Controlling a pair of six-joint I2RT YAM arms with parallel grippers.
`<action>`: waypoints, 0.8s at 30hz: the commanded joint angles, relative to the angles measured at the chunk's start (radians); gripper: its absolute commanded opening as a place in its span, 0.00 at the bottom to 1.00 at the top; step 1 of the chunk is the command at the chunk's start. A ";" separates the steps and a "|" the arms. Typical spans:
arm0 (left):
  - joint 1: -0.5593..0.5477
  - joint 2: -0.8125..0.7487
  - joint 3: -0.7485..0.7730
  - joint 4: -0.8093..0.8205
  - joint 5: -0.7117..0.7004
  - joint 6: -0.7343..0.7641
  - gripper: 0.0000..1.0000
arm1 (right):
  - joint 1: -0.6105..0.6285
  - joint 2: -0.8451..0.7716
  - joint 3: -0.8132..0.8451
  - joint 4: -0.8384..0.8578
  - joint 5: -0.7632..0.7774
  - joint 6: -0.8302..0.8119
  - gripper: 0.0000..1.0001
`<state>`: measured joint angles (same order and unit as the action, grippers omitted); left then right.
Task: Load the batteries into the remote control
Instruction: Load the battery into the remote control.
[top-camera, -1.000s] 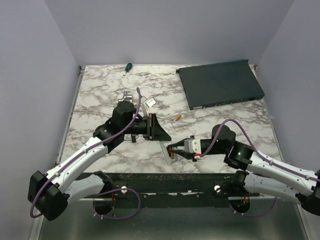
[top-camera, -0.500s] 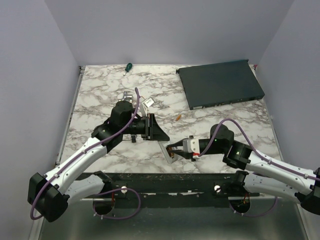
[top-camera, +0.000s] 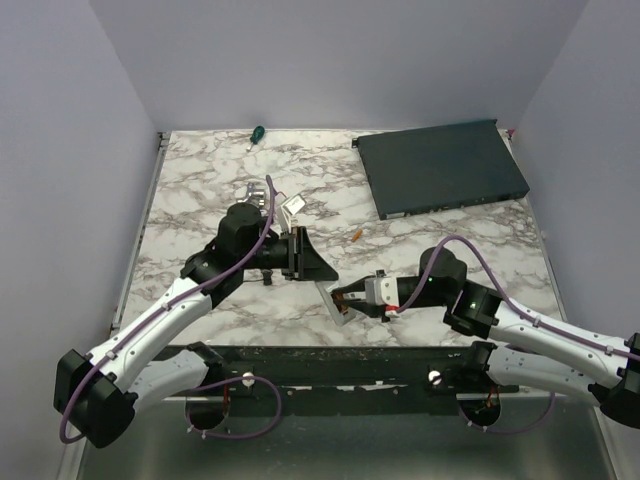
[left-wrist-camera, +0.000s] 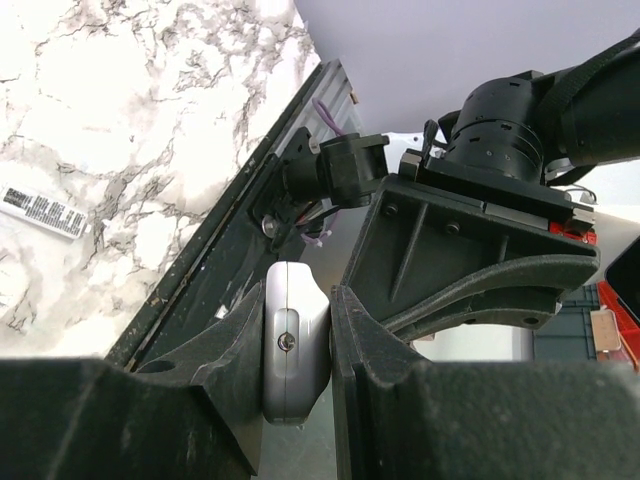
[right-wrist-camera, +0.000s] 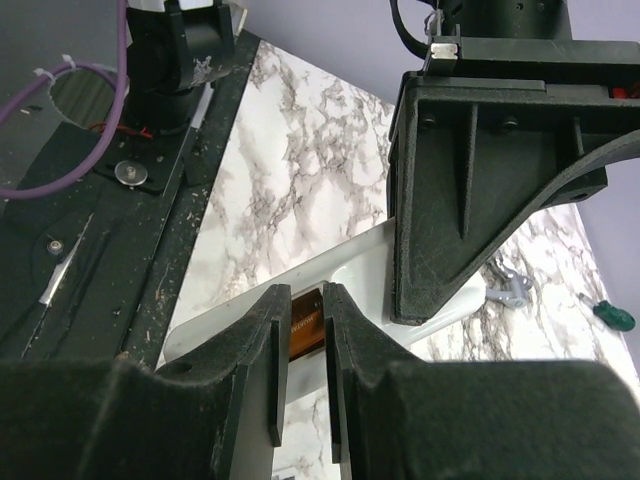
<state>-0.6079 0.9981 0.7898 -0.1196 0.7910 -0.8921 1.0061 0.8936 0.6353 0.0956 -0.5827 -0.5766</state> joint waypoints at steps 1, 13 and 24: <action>0.011 -0.061 0.012 0.183 0.039 -0.050 0.00 | 0.002 0.027 -0.025 -0.133 -0.044 0.029 0.26; 0.011 -0.056 0.014 0.206 0.063 -0.047 0.00 | 0.002 -0.002 -0.043 -0.141 -0.063 0.052 0.25; 0.021 -0.062 0.022 0.203 0.070 -0.047 0.00 | 0.002 -0.012 -0.051 -0.165 -0.081 0.071 0.22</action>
<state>-0.6079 0.9783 0.7734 -0.0479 0.8310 -0.9024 1.0061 0.8669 0.6350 0.1112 -0.6010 -0.5529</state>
